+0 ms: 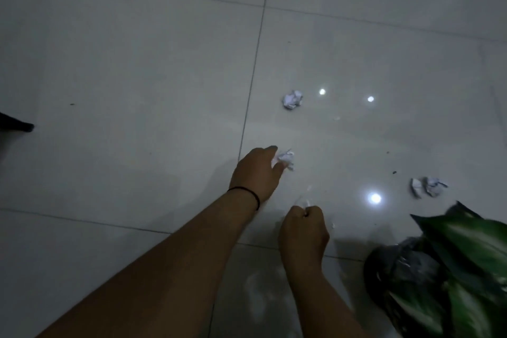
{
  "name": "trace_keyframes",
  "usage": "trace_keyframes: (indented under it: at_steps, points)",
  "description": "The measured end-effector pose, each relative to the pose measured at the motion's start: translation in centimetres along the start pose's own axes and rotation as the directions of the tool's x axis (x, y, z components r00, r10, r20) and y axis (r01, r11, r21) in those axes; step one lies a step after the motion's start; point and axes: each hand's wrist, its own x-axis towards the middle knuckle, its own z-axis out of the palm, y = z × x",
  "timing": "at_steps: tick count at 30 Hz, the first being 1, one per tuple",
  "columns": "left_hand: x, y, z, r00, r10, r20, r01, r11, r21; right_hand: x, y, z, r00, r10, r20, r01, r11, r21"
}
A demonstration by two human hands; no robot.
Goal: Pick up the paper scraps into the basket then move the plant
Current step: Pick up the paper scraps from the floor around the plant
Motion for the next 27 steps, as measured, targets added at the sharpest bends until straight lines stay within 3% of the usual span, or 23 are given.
trace_keyframes:
  at_steps: [3, 7, 11, 19, 23, 27]
  points:
    - [1.8, 1.1, 1.2, 0.99, -0.026, 0.138, 0.015, 0.997, 0.079, -0.3, 0.2, -1.0, 0.999, -0.037, 0.032, 0.039, 0.997, -0.063]
    - [1.3, 1.3, 2.2, 0.997, -0.042, 0.069, 0.036, 0.995, 0.092, -0.2, -1.0, -2.4, 0.984, -0.09, 0.155, 0.115, 0.98, -0.164]
    - [-1.0, 1.3, 0.4, 0.97, -0.241, 0.024, 0.242, 0.968, -0.064, -0.5, -3.7, -4.4, 0.957, -0.101, 0.272, 0.156, 0.97, -0.187]
    - [-5.5, 5.3, -6.9, 0.905, -0.407, -0.123, 0.333, 0.858, -0.39, -3.7, -10.5, -10.8, 0.803, -0.275, 0.529, 0.431, 0.881, -0.195]
    - [-7.9, 11.0, -11.0, 0.91, -0.404, -0.094, 0.272, 0.751, -0.602, -6.1, -12.2, -16.8, 0.765, -0.427, 0.481, 0.535, 0.838, -0.107]
    - [-12.5, 17.8, -13.4, 0.965, -0.243, -0.099, 0.123, 0.753, -0.647, -8.2, -11.7, -25.9, 0.697, -0.592, 0.405, 0.691, 0.705, -0.16]
